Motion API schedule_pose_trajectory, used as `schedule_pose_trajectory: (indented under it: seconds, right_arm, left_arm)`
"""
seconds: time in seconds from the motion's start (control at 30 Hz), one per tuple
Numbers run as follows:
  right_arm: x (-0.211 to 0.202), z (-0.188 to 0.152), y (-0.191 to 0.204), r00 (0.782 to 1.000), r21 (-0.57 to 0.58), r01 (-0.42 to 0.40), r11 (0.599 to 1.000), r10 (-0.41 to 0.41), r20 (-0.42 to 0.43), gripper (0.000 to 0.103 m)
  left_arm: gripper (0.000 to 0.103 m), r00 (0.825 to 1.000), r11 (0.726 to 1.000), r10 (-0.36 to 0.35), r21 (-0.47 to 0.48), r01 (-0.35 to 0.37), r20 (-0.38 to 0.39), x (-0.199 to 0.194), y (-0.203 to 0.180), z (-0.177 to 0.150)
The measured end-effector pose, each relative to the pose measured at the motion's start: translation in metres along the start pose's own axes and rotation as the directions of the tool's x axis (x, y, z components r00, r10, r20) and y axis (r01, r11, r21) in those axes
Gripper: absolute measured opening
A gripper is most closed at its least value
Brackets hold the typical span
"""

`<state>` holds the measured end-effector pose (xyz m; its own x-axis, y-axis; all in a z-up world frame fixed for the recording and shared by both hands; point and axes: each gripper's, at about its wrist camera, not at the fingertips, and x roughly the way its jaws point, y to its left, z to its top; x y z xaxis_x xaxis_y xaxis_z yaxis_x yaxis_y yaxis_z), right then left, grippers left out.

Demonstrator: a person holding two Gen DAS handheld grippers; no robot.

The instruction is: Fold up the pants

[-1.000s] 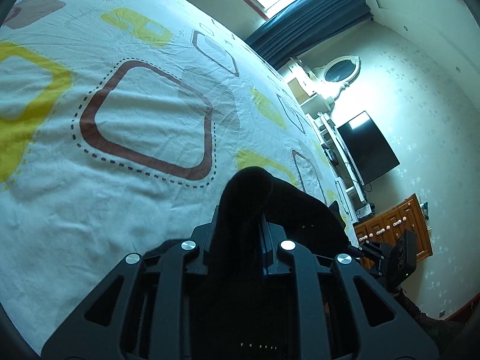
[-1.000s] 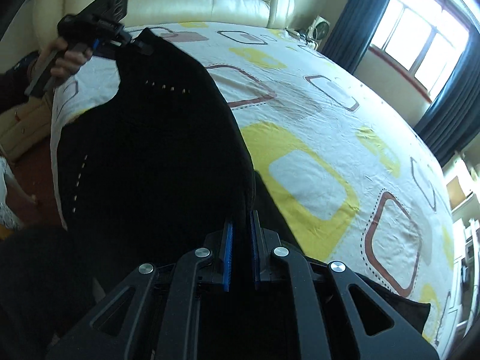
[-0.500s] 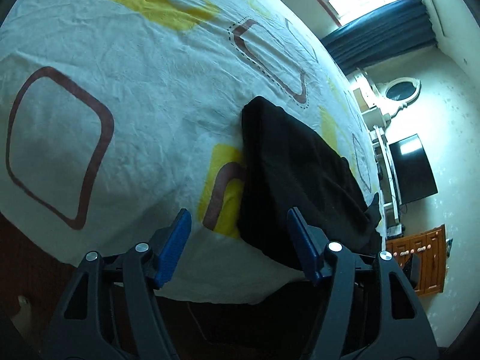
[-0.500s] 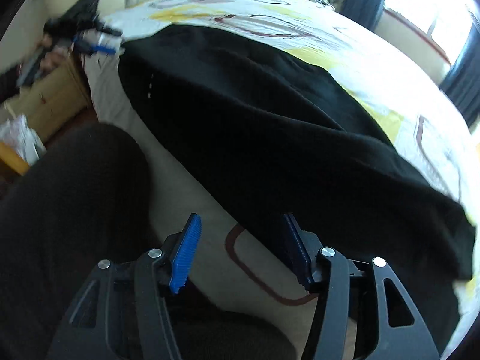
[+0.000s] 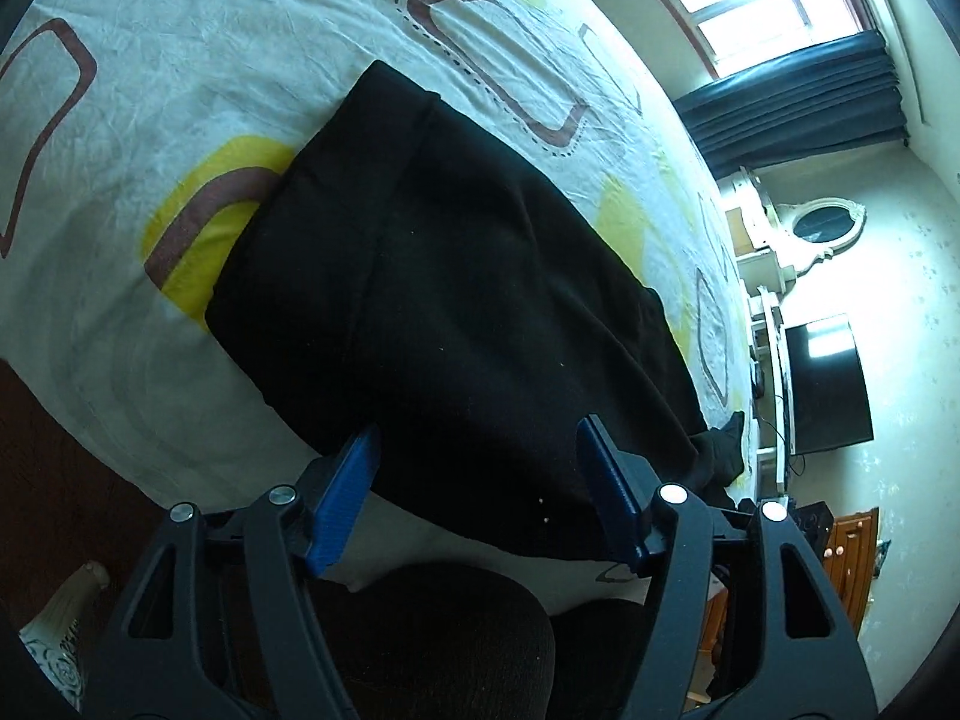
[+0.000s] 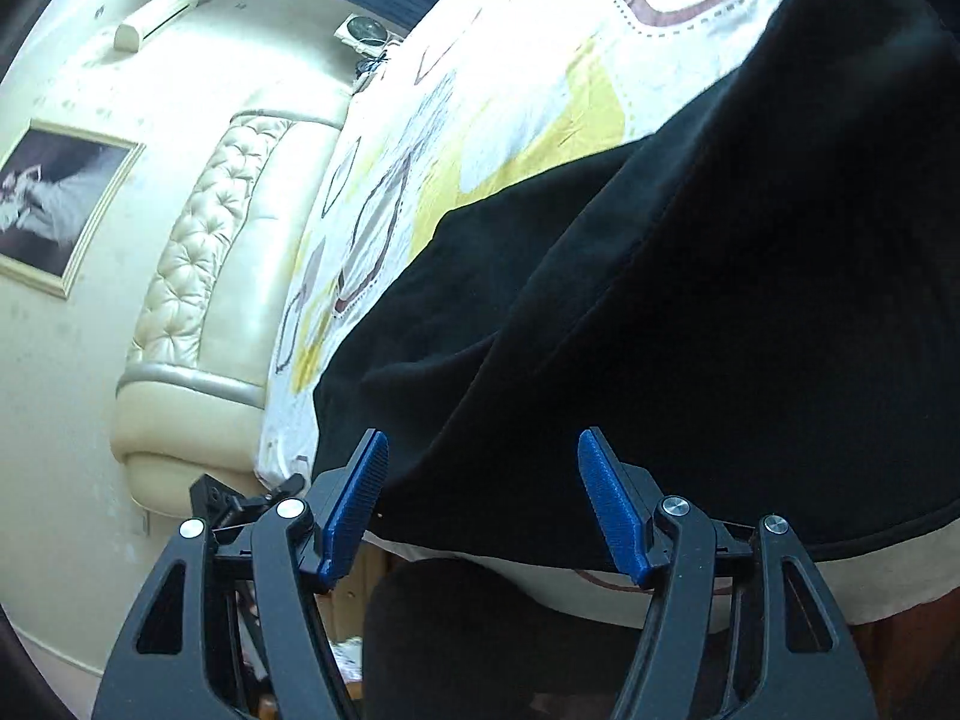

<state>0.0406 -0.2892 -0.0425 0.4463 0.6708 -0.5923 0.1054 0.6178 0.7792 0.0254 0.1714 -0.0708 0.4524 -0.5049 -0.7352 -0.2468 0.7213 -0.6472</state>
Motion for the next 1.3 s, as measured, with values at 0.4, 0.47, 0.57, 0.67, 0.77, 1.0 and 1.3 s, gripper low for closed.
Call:
schedule_pose_trajectory:
  seconds: [0.4, 0.47, 0.57, 0.67, 0.77, 1.0, 1.3]
  right_arm:
    - [0.037, 0.010, -0.023, 0.995, 0.199, 0.022, 0.980, -0.040, 0.088, 0.016]
    - [0.029, 0.004, -0.025, 0.993, 0.200, 0.013, 0.980, -0.036, 0.111, 0.014]
    - [0.014, -0.019, -0.014, 0.987, 0.171, -0.026, 0.985, -0.002, 0.162, 0.014]
    - [0.013, -0.038, -0.028, 0.988, 0.173, -0.004, 0.985, -0.023, 0.152, 0.014]
    - [0.014, -0.043, -0.040, 0.990, 0.170, 0.000, 0.986, -0.024, 0.136, 0.016]
    - [-0.080, -0.004, -0.019, 0.927, 0.079, 0.177, 0.981, -0.194, 0.322, 0.073]
    - [-0.150, 0.185, -0.091, 0.680, 0.305, 0.573, 0.761, -0.649, 0.341, 0.076]
  left_arm:
    - [0.043, 0.994, 0.977, 0.109, -0.185, -0.102, 0.029, 0.012, 0.011, 0.015]
    - [0.035, 0.992, 0.974, 0.124, -0.195, -0.117, 0.024, 0.013, 0.013, 0.015]
    - [0.020, 0.988, 0.975, 0.145, -0.174, -0.135, 0.046, 0.004, 0.010, 0.011]
    - [0.020, 0.988, 0.975, 0.151, -0.171, -0.143, 0.034, -0.001, 0.026, 0.011]
    - [0.021, 0.993, 0.979, 0.110, -0.175, -0.102, 0.038, 0.003, 0.036, 0.012]
    - [0.078, 0.999, 0.991, 0.046, -0.125, -0.047, -0.010, 0.002, 0.015, 0.018]
    - [0.090, 0.996, 0.996, 0.081, -0.030, -0.081, 0.020, 0.011, -0.037, 0.007]
